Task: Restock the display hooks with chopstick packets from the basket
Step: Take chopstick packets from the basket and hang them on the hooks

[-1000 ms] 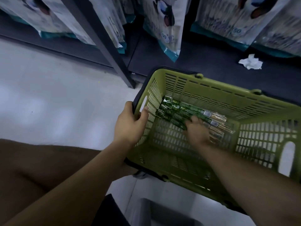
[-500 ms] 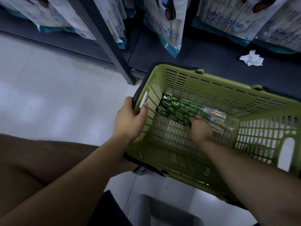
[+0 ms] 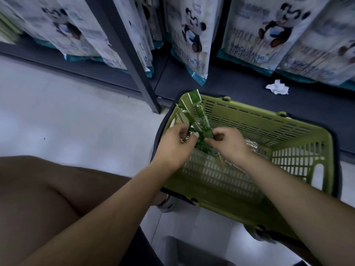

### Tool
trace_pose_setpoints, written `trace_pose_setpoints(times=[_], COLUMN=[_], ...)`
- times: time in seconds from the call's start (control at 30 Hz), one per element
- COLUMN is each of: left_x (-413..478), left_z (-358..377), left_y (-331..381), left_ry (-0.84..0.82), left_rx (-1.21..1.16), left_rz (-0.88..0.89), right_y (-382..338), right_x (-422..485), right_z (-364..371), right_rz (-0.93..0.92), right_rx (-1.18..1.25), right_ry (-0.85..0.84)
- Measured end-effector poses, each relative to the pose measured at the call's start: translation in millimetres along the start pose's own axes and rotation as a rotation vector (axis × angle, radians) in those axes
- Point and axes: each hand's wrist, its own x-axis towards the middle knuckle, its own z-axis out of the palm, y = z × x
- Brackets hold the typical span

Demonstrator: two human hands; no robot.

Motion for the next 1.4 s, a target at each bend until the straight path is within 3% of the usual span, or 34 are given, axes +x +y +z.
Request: trace_pose_setpoints(times=[0.07,0.2,0.3,0.4,0.5,0.6,0.73,1.07,1.4], left_x=[0.9,2.4,3.0,9.8,19.8,22.1,23.2,22.5,19.9], left_z=[5.5,4.7,0.8,-9.5,-21.7,-22.4,-12.5,-1.7,-1.1], left_y=[2.1,-1.1,-2.3,-3.1,-6.9,-7.7,-8.8,-17.0,-23.3], left_ry=[-0.137,-0.090,-0.078,0.057,0.139,0.101,0.045,-0.021,-0.026], left_rx=[-0.269,-0.482,-0.503,-0.457,-0.461,-0.457,-0.440,-0.420,-0.460], left_rz=[-0.143,-0.234,-0.237,-0.238,-0.225,-0.221,-0.211,-0.237,-0.251], right_y=[-19.2,-35.7,-31.3,-17.0,28.5,72.7,98.9,103.1,118.0], right_x=[-5.6,-13.6,-14.1,-7.1,8.2,14.7,19.4,21.5,22.1], right_z=[1.1,9.1,18.1,23.0,27.7,35.5,53.2,66.6,59.3], right_rz=[-0.064,-0.119,-0.076,-0.012,0.117,0.206,0.190,0.117,0.191], right_rx=[0.035,0.084,0.176,0.272,-0.005,-0.332,-0.657,-1.005,-0.696], right_ry=[-0.101,-0.174,-0.188,-0.228,-0.156,-0.140,-0.176,-0.216,-0.233])
